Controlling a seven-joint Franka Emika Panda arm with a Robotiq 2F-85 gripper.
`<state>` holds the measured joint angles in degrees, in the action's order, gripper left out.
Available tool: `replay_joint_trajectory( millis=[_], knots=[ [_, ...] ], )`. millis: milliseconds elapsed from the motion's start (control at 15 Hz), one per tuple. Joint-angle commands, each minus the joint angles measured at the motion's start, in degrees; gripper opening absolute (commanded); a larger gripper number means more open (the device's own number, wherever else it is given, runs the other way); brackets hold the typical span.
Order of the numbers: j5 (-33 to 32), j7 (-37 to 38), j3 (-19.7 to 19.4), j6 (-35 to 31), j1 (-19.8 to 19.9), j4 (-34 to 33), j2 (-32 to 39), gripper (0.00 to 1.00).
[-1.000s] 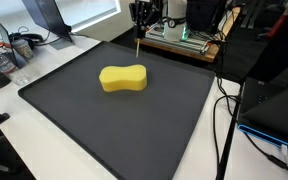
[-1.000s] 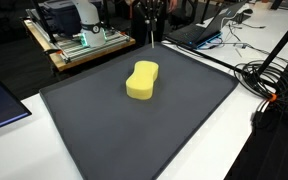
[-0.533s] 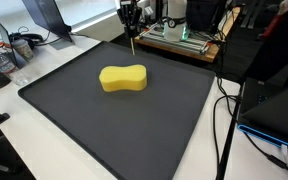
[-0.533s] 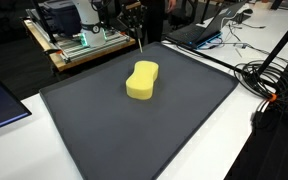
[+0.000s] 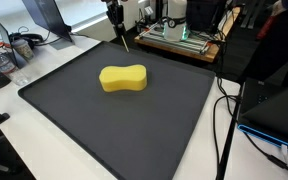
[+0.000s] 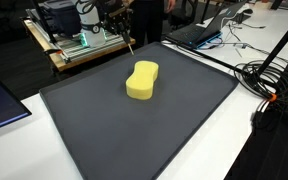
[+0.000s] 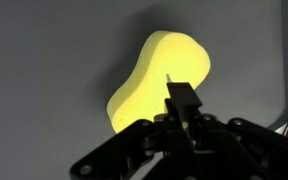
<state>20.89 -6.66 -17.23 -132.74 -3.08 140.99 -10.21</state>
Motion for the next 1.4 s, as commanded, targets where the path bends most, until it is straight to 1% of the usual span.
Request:
replay_joint_trajectory(
  millis=[0,133,400,667,867,1067,1333],
  knots=[
    [5.5,-3.0,1.0,5.2,4.4,-8.5,9.2,0.03],
    [6.4,-3.8,1.7,6.4,6.6,-12.5,13.4,0.03],
    [6.7,-7.8,3.4,9.6,11.3,-21.0,20.5,0.03],
    [7.6,-14.7,5.5,16.0,16.4,-30.5,26.5,0.03],
    [7.9,-17.2,7.3,19.9,19.3,-37.5,30.7,0.03],
    [7.7,-18.2,9.4,23.2,20.9,-44.1,34.4,0.03],
    [6.0,-17.3,11.9,25.3,20.6,-50.1,37.1,0.03]
  ],
)
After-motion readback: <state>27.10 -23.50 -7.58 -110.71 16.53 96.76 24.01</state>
